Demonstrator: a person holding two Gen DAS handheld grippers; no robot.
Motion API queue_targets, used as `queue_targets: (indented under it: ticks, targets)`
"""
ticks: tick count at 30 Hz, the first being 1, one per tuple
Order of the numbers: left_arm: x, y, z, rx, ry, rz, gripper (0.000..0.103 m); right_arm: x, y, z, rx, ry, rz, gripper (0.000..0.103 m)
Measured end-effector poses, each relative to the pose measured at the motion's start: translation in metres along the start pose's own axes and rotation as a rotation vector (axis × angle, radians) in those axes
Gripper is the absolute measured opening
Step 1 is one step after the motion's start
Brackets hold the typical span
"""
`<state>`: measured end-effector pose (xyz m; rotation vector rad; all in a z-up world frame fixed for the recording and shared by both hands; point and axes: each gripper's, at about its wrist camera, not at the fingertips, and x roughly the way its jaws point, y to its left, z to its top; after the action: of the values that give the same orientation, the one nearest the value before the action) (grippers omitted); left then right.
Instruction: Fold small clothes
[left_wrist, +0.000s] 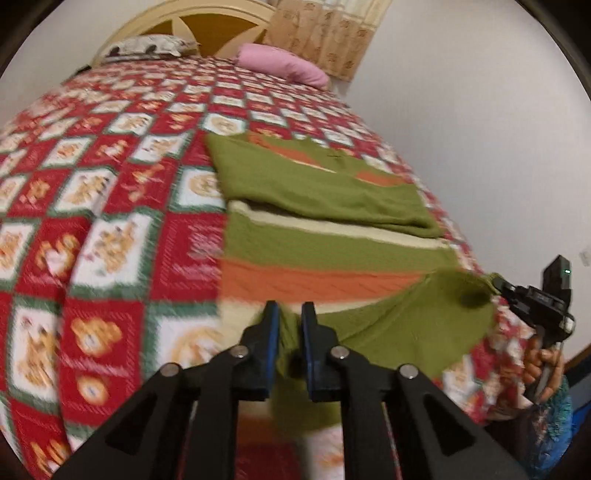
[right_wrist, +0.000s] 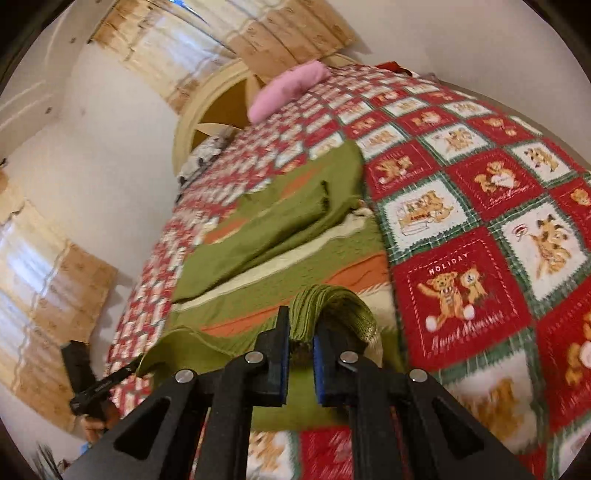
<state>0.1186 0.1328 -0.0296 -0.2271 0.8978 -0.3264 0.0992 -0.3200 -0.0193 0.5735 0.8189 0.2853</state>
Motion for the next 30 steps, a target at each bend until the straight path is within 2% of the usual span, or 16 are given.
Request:
queue_targets:
  ticks: [1,2,4,5,6,8,10,14,18,20,21,24,30]
  targets:
    - [-0.003,0.005,0.002,0.003,-0.012,0.013,0.013,0.010,-0.002,0.000,-0.002,0.011,-0.016,0.011]
    - [-0.006,0.009,0.004,0.002,-0.020,0.015,0.019,0.015,-0.005,-0.002,0.001,0.017,-0.020,0.012]
    - [-0.016,0.017,0.007,0.005,-0.029,0.003,0.040,0.021,-0.008,-0.002,0.018,0.021,0.001,0.015]
    - [-0.022,0.022,0.007,0.011,-0.043,0.001,0.060,0.021,-0.010,-0.002,0.032,0.021,0.020,0.020]
    - [-0.026,0.023,0.007,0.019,-0.060,0.002,0.069,0.019,-0.012,-0.001,0.058,0.017,0.045,0.028]
    - [-0.036,0.025,0.005,0.065,-0.098,-0.005,0.070,0.006,-0.010,-0.001,0.077,-0.041,0.077,0.035]
    - [-0.033,0.021,0.006,0.113,-0.095,-0.018,0.069,-0.011,-0.002,-0.002,0.047,-0.124,0.073,0.041]
    - [-0.011,0.007,0.005,0.198,-0.075,-0.020,0.069,-0.030,0.020,-0.010,-0.050,-0.204,-0.006,0.042]
    - [0.017,-0.002,0.006,0.183,-0.040,-0.056,0.068,-0.031,0.041,-0.019,-0.152,-0.201,-0.087,0.042]
    - [0.028,-0.005,0.005,0.188,-0.032,-0.063,0.062,-0.031,0.046,-0.022,-0.181,-0.193,-0.106,0.042]
    - [0.031,-0.005,0.004,0.189,-0.028,-0.063,0.057,-0.030,0.047,-0.023,-0.187,-0.189,-0.113,0.042]
    - [0.039,-0.006,0.002,0.175,-0.011,-0.078,0.051,-0.026,0.046,-0.021,-0.193,-0.177,-0.129,0.042]
    - [0.040,-0.009,-0.005,0.178,-0.020,-0.099,0.045,-0.020,0.042,-0.022,-0.191,-0.172,-0.185,0.042]
